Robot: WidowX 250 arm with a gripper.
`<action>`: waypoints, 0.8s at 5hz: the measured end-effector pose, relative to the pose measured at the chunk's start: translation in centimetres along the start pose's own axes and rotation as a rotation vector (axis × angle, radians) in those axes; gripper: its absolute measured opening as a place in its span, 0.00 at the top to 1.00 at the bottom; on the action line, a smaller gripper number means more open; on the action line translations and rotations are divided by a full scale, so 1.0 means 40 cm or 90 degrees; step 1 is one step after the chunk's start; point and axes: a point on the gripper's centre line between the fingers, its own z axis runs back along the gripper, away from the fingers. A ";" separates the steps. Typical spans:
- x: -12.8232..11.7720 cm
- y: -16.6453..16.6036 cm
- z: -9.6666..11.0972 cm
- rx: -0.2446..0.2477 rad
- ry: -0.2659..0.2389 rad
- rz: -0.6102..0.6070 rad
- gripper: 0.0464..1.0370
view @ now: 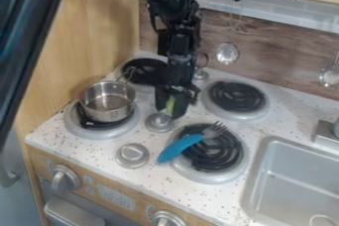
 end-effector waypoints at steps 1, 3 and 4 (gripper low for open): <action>0.005 -0.032 -0.030 -0.013 0.016 -0.024 0.45; -0.043 -0.062 -0.016 -0.013 0.009 -0.013 0.07; -0.059 -0.063 0.039 -0.007 -0.015 0.000 0.03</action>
